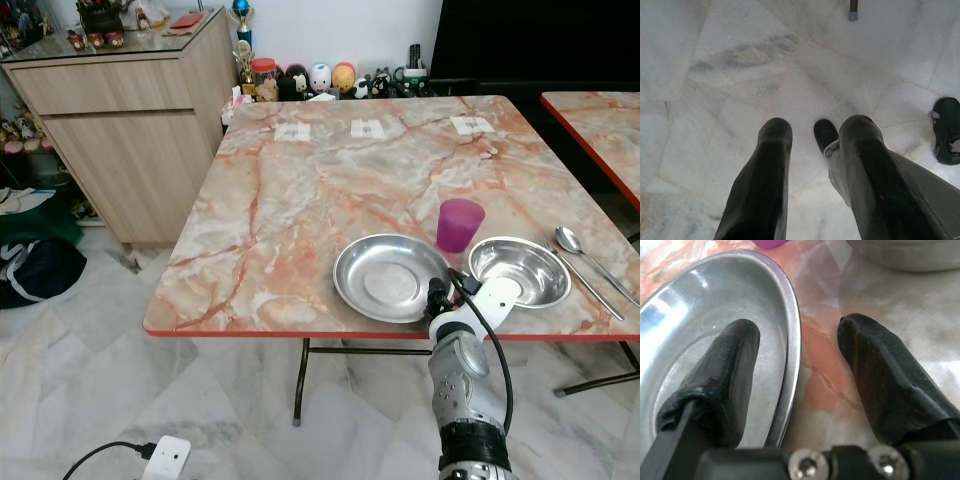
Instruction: Setting the table
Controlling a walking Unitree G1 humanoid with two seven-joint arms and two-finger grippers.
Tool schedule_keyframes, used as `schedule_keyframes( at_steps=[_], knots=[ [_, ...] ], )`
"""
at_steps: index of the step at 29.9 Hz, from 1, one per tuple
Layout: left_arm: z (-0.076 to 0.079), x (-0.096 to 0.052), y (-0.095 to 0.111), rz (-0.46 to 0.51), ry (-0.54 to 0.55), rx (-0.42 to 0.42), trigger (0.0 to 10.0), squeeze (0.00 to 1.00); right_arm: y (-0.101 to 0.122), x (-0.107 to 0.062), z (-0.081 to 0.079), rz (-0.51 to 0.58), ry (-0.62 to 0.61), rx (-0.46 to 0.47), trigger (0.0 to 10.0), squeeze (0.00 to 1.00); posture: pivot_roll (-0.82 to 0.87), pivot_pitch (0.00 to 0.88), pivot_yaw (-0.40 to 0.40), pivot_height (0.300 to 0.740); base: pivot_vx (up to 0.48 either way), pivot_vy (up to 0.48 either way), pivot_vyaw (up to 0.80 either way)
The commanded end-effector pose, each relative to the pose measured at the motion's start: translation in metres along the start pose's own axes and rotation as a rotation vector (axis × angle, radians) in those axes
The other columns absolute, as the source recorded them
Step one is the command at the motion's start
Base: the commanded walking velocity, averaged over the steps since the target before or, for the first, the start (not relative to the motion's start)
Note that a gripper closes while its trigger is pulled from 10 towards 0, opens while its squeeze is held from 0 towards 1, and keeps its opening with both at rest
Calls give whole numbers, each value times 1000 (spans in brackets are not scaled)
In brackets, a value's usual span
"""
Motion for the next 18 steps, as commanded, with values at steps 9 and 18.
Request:
schedule_keyframes(
  at_steps=[9, 18],
  knots=[
    [-3, 0, -2, -16, 11, -4, 10000, 0, -12, 2, 0, -70, 3, -48, 10000, 0, -43, 0, 13, 740, 0, 0, 0],
    [-4, 0, -4, -28, 16, 8, 10000, 0, -20, 1, -5, -94, 40, -46, 10000, 0, -42, 0, 14, 740, 0, 0, 0]
  ],
)
Point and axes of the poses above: a point about 5 cm out from each wrist's last joint towards the gripper, its own x axis pointing out of the wrist towards the gripper, its own y axis along the axis of the wrist's last joint, z = x × y, the point moved 1 cm from there along x, pointing out of the wrist towards the gripper, and after that the axes turned 13 degrees about x, right-handed, at the moved point
